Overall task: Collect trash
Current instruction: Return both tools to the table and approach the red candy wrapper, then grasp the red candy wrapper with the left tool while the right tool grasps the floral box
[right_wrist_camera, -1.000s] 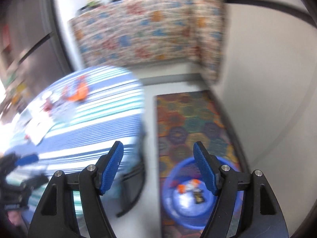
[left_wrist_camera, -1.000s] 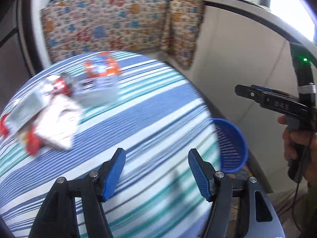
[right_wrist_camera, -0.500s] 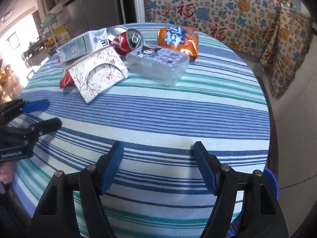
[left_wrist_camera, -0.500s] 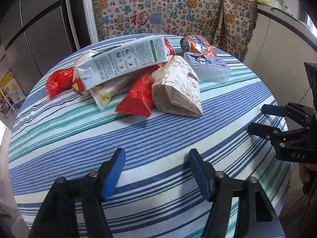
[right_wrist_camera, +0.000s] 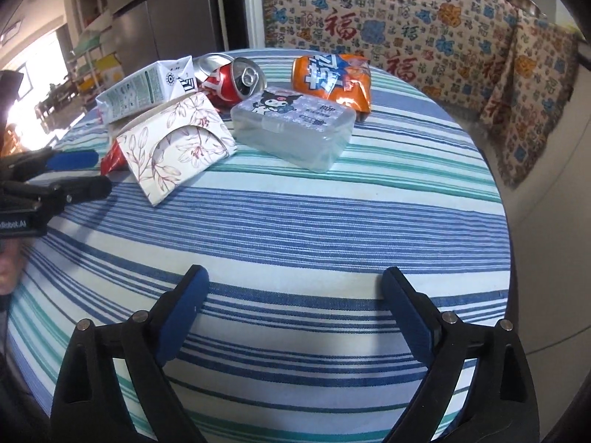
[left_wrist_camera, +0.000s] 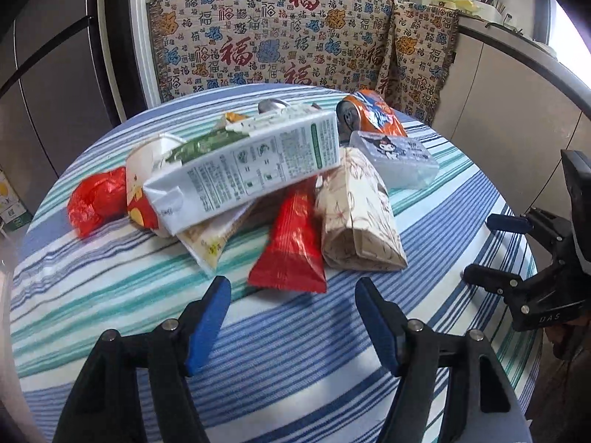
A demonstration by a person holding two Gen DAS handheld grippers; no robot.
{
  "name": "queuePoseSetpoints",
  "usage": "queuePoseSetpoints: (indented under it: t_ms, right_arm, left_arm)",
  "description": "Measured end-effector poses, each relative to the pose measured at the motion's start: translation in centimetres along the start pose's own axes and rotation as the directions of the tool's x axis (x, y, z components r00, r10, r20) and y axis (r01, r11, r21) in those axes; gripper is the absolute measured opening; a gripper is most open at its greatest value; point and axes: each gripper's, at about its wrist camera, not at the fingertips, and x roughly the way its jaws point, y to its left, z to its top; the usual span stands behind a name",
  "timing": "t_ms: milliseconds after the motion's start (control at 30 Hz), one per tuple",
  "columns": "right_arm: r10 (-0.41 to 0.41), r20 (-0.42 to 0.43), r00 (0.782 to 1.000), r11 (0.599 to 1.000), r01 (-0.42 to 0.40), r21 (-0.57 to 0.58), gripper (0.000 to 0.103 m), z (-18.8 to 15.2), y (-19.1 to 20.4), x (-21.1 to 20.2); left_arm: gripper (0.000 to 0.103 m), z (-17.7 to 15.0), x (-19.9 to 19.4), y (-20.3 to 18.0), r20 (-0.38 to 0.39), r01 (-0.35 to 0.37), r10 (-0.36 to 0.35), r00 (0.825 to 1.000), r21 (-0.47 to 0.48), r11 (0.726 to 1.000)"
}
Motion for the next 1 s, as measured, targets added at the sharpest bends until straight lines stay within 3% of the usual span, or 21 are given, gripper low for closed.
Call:
queuePoseSetpoints:
  t_ms: [133,233,367,633,733,867,1000]
  right_arm:
    - [-0.003,0.005,1.0,1.0,0.003,0.002,0.095,0.1,-0.2,0.1]
    - [-0.002,0.007,1.0,1.0,0.002,0.001,0.095,0.1,-0.3,0.1]
    - [-0.003,0.002,1.0,1.0,0.003,0.0,0.095,0.1,-0.2,0.0]
    - [0.001,-0.007,1.0,1.0,-0.001,-0.006,0.095,0.1,-0.2,0.0]
    - [0.0,-0.009,1.0,1.0,0.0,-0.005,0.095,0.1,-0.2,0.0]
    - [-0.003,-0.008,1.0,1.0,0.003,-0.001,0.095,0.1,-0.2,-0.1]
    - [-0.003,-0.017,1.0,1.0,0.003,0.0,0.092,0.3,0.0,-0.2]
  left_arm:
    - [0.07,1.1,0.5,-0.1,0.0,0.011,-0.011,1.0,0.05,0.999]
    - [0.042,1.2,1.2,-0.2,-0.025,0.027,-0.025,0.999,0.082,0.996]
    - [0.041,0.7,1.1,-0.3,-0.029,0.027,-0.024,0.999,0.076,0.997]
    - [0.042,-3.8,-4.5,-1.1,-0.046,-0.017,0.016,0.999,-0.022,1.0]
    - [0.043,-5.6,-5.8,-1.8,-0.063,0.006,-0.008,0.998,-0.036,0.999]
    - [0.068,-5.4,-6.1,-2.5,-0.074,0.088,-0.088,0.993,-0.013,0.996]
    - [0.068,-3.9,-4.8,-2.4,-0.069,0.087,-0.088,0.994,-0.01,0.996]
